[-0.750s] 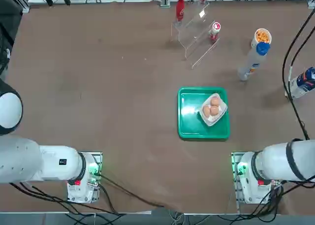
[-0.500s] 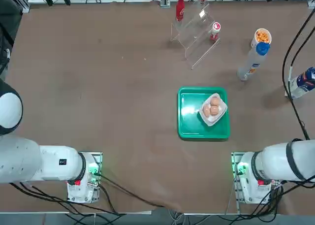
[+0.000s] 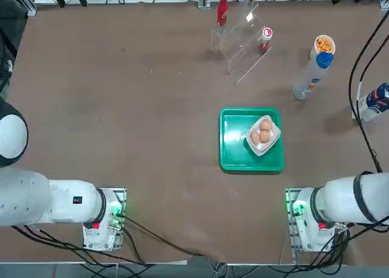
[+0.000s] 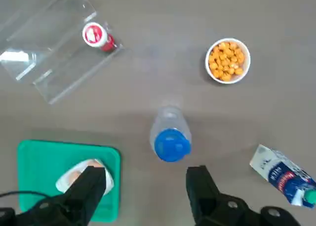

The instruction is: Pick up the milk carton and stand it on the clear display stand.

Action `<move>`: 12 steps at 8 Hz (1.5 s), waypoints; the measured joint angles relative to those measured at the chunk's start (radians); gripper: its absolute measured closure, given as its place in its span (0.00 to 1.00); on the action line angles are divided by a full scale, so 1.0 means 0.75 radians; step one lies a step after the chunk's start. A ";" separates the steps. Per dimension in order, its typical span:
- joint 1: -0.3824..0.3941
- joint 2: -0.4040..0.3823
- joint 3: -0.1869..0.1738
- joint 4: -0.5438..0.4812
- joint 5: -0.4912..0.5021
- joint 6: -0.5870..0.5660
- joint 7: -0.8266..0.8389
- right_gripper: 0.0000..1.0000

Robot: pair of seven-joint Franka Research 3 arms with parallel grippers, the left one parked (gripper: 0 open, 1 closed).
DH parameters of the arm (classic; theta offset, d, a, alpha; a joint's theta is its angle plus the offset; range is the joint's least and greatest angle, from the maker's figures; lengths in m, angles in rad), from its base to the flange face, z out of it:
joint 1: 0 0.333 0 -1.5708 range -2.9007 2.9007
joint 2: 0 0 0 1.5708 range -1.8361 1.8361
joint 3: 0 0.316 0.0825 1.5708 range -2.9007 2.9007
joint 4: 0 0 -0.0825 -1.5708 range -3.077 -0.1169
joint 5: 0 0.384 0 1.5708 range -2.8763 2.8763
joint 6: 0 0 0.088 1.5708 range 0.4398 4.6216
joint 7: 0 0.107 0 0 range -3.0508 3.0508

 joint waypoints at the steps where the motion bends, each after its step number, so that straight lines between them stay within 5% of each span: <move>1: -0.026 0.005 -0.008 -0.006 -0.021 -0.021 -0.077 0.00; 3: -0.101 0.016 -0.022 -0.062 -0.057 -0.029 -0.305 0.00; 6: -0.357 0.016 -0.030 -0.195 -0.064 0.018 -0.890 0.00; 9: -0.622 -0.025 -0.037 -0.426 -0.065 0.257 -1.451 0.00; 12: -0.770 -0.062 -0.037 -0.614 -0.065 0.463 -1.804 0.00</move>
